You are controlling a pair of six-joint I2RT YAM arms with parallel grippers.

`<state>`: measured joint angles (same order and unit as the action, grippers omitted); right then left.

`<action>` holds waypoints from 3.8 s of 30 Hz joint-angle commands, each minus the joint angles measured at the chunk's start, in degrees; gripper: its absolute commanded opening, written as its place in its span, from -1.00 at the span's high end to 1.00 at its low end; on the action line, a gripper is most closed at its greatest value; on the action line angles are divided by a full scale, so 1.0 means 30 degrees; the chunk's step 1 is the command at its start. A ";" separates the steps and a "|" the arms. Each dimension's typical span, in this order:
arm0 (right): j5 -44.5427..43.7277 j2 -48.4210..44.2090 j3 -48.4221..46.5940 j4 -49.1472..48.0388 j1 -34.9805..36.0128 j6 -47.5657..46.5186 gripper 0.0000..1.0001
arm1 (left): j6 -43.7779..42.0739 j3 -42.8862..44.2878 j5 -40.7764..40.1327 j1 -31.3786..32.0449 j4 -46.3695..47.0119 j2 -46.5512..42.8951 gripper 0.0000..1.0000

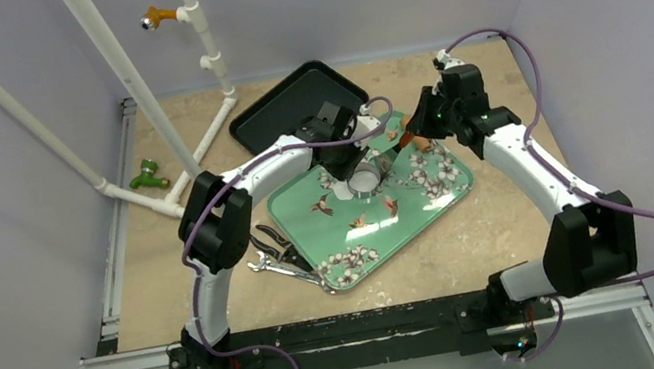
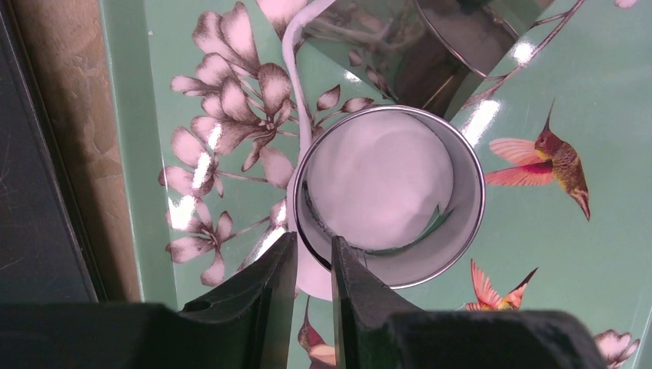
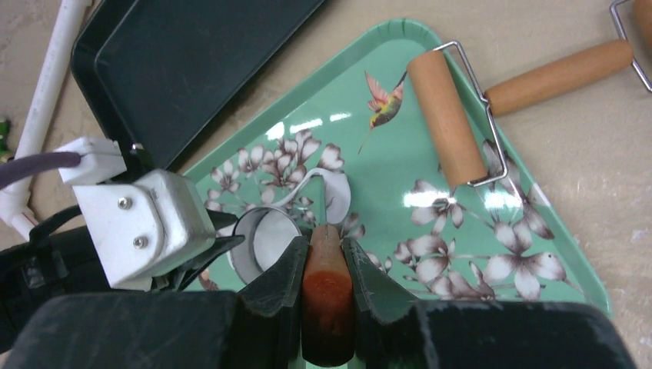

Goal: Roll out the dumpling wrappers from the dough

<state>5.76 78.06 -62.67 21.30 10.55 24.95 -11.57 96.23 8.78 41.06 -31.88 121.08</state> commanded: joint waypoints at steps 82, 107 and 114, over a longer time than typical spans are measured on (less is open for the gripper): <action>-0.6789 0.0857 -0.5811 0.2183 0.2545 -0.4225 1.00 | -0.0270 0.1398 -0.3310 -0.5104 -0.6856 -0.1259 -0.20; -0.6672 -0.2252 -0.4726 0.2704 0.2547 -0.3230 1.00 | 0.0198 -0.1958 0.1190 -0.4441 -0.6429 -0.0949 0.17; -0.6376 -0.2024 -0.5887 0.3427 0.2668 -0.3446 1.00 | 0.1277 -0.2068 0.3208 -0.2868 -0.6507 -0.1621 0.19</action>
<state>-13.93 73.01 -76.53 31.33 18.26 14.50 -11.00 90.26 11.16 28.88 -51.53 118.50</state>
